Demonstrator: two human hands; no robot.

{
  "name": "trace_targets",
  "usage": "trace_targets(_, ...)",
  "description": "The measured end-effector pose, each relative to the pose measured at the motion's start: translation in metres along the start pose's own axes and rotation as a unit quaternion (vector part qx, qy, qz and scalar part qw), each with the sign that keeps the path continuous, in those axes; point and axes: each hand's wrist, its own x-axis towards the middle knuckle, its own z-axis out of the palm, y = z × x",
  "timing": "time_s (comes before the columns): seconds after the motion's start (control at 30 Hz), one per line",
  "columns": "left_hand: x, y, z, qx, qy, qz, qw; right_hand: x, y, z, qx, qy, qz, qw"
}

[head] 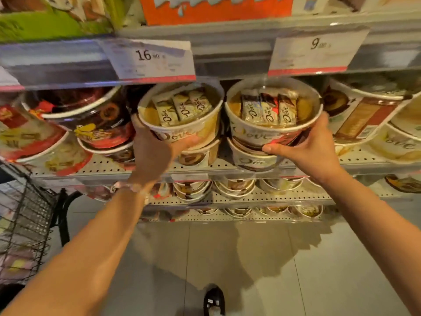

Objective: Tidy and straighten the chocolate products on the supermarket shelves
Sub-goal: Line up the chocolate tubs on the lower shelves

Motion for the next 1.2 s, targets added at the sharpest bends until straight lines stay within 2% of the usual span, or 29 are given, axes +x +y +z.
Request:
trace_targets(0.17, 0.008, -0.001, -0.004, -0.066, -0.048, 0.006, 0.997, 0.003, 0.001, 0.0, 0.027, -0.022, -0.009, 0.999)
trace_targets(0.27, -0.005, -0.001, 0.003, -0.108, -0.037, 0.016, 0.993, -0.001, 0.001, 0.003, 0.05, -0.021, -0.006, 0.998)
trace_targets(0.43, -0.038, 0.012, 0.03, -0.044, 0.088, 0.037, 0.994, -0.025, -0.006, 0.021, 0.06, 0.048, -0.02, 0.997)
trace_targets(0.6, -0.029, 0.022, 0.043, -0.002, 0.052, -0.054, 0.997, -0.023, -0.02, 0.046, 0.041, 0.125, 0.004, 0.991)
trace_targets(0.67, -0.025, 0.021, 0.045, 0.012, 0.057, -0.046, 0.997, -0.018, -0.022, 0.052, 0.045, 0.133, 0.02, 0.99)
trace_targets(0.83, -0.026, 0.02, 0.047, 0.03, 0.106, -0.069, 0.991, -0.012, -0.017, 0.053, 0.028, 0.136, 0.016, 0.99)
trace_targets(0.93, -0.026, 0.017, 0.043, 0.023, 0.143, -0.05, 0.988, -0.001, -0.016, 0.048, 0.031, 0.121, 0.022, 0.992)
trace_targets(1.2, -0.024, 0.014, 0.035, 0.009, 0.102, -0.059, 0.993, 0.003, -0.01, 0.045, 0.06, 0.105, 0.009, 0.993)
